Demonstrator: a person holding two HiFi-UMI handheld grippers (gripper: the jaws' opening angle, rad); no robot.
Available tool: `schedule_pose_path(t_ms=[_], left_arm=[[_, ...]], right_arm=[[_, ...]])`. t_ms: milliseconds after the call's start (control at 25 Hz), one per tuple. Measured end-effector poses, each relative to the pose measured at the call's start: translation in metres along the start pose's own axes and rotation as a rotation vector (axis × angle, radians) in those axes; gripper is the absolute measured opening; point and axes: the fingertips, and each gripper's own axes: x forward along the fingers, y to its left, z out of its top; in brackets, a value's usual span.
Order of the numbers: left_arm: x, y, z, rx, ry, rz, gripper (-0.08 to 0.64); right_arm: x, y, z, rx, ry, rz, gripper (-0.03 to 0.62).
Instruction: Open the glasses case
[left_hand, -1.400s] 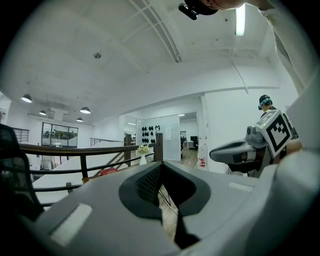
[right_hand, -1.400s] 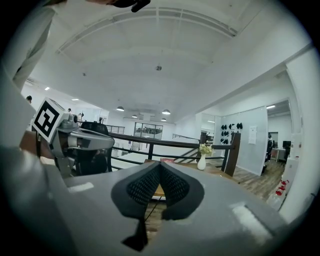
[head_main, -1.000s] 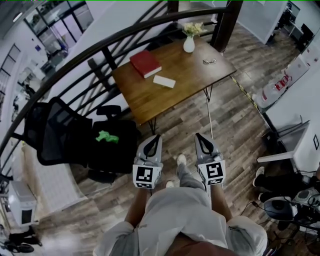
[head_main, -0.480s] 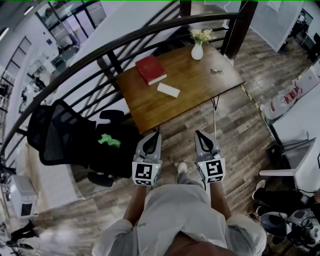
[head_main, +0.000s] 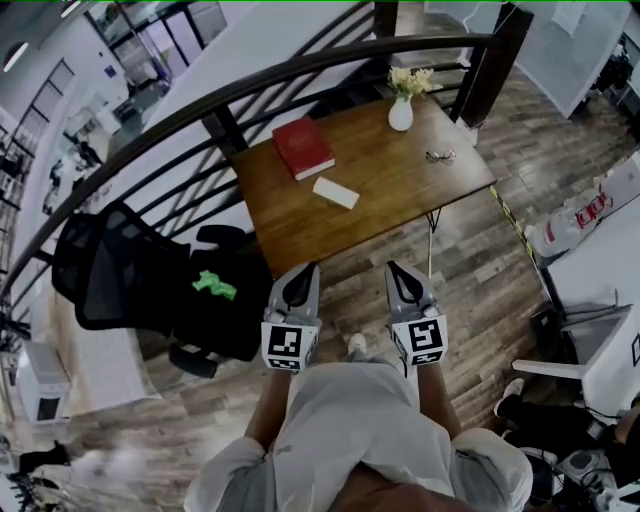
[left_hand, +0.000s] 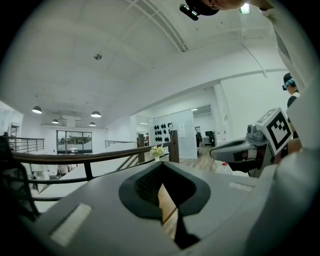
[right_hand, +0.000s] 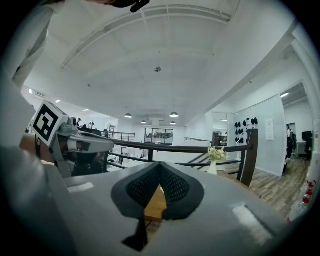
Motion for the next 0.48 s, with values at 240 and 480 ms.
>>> schedule_pose_path(t_ms=[240,480], left_arm=[[0.022,0.000,-0.002,-0.001,0.021,0.024,0.020],[0.037,0.009,-0.001,0.005,0.026,0.051,0.020]], right_arm=[[0.023,-0.020,0.001,0.004,-0.002,0.036,0.003],[0.042,-0.029,0.001,0.008,-0.007,0.066,0.003]])
